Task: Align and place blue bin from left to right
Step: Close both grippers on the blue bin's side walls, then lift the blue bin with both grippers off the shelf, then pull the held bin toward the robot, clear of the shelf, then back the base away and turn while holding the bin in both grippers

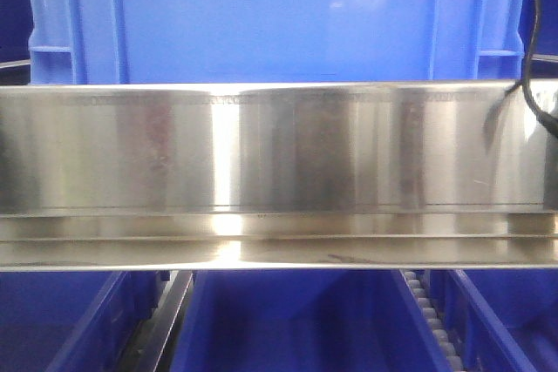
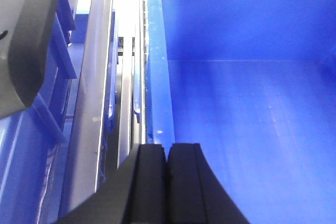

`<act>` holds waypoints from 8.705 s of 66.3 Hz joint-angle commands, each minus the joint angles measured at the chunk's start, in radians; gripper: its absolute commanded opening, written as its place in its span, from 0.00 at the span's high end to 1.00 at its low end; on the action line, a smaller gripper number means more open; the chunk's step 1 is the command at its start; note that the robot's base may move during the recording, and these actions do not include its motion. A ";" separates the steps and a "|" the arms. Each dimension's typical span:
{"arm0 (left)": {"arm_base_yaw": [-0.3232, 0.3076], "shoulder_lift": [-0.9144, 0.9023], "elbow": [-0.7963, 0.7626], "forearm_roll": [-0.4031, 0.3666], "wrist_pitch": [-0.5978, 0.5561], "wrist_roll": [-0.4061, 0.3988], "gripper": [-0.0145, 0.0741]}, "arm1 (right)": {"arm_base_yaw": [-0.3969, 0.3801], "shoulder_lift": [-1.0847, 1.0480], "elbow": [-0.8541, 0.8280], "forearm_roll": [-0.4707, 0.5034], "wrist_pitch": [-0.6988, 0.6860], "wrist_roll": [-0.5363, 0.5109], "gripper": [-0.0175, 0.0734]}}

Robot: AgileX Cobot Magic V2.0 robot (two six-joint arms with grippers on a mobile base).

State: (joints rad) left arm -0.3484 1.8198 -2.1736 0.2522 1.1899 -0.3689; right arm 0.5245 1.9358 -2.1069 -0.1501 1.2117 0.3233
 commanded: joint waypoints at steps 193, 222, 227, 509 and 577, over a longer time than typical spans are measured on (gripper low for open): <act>-0.151 0.132 -0.245 0.074 0.031 -0.131 0.96 | 0.078 -0.164 -0.034 -0.109 -0.004 0.067 0.89; -0.281 -0.005 -0.119 0.171 0.031 -0.243 0.96 | 0.168 -0.394 0.243 -0.233 -0.103 0.250 0.90; -0.317 -0.055 -0.033 0.208 0.031 -0.280 0.96 | 0.208 -0.449 0.312 -0.283 -0.128 0.296 0.90; -0.413 -0.505 0.545 0.265 -0.117 -0.367 0.96 | 0.459 -0.700 0.585 -0.434 -0.124 0.449 0.90; -0.413 -0.505 0.545 0.270 -0.117 -0.367 0.96 | 0.459 -0.700 0.585 -0.434 -0.128 0.449 0.90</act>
State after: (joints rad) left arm -0.7501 1.3179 -1.6088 0.5742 1.1912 -0.7442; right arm 0.9780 1.2359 -1.5042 -0.5833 1.2319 0.7863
